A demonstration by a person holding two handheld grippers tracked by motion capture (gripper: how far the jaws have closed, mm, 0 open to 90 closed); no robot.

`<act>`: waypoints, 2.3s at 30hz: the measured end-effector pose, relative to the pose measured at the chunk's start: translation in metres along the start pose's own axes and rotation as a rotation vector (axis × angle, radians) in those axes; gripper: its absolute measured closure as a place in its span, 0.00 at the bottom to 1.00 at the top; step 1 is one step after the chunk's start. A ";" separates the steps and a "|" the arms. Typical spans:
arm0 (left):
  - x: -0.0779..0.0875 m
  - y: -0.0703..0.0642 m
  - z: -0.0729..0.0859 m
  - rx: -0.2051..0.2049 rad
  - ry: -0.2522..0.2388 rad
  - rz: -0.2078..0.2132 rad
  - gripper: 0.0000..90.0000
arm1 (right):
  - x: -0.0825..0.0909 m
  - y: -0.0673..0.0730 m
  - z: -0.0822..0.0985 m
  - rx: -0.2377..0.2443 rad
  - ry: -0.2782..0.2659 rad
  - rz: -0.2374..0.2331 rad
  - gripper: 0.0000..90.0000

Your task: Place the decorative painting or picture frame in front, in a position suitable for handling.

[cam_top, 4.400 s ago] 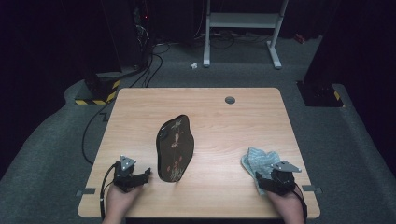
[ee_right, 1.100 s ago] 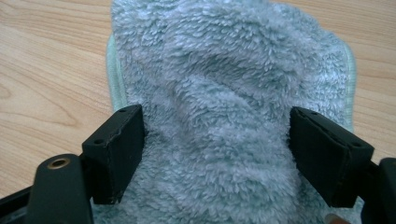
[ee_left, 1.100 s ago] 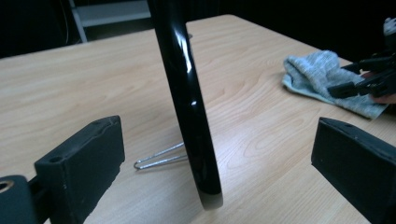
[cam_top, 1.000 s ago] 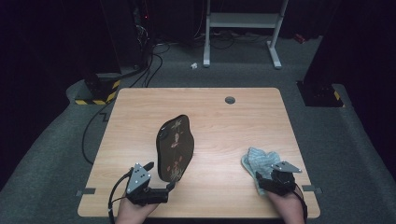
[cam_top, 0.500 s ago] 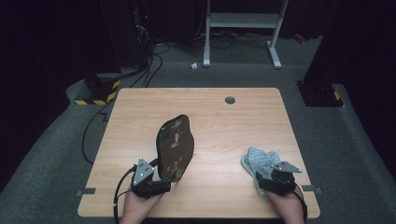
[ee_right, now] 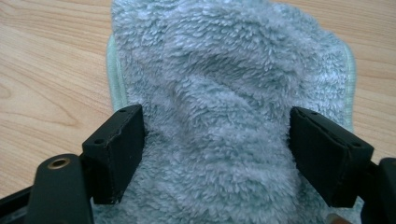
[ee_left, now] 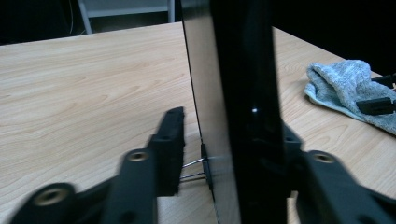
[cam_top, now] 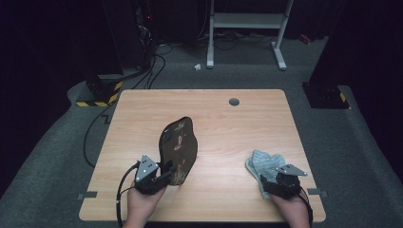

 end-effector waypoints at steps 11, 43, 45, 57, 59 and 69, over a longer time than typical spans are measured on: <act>0.002 0.003 0.001 0.049 -0.029 0.035 0.89 | 0.000 0.000 0.000 0.000 -0.001 0.000 0.22; 0.002 0.058 -0.017 0.072 -0.107 -0.041 0.90 | 0.000 0.000 0.000 0.000 -0.003 0.001 0.22; 0.003 0.059 -0.014 0.077 -0.106 -0.042 0.90 | 0.000 0.000 0.000 0.000 -0.003 0.001 0.22; 0.006 0.060 -0.008 0.082 -0.112 -0.048 0.90 | 0.001 0.000 0.000 0.002 -0.008 -0.002 0.26; 0.006 0.060 -0.008 0.085 -0.115 -0.050 0.90 | 0.001 0.000 0.000 0.003 -0.013 -0.008 0.30; 0.009 0.044 -0.018 0.089 -0.159 -0.014 0.90 | 0.006 0.004 -0.001 0.052 -0.054 -0.025 0.70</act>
Point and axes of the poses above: each handheld gripper's, and its own axes: x roughly backward along the jaws, z roughly out of its underside, y roughly to its left, the point moved 8 cm from there along -x, roughly forward along the jaws, and after that the axes turned 5 degrees about -x, right-handed, at the moved point
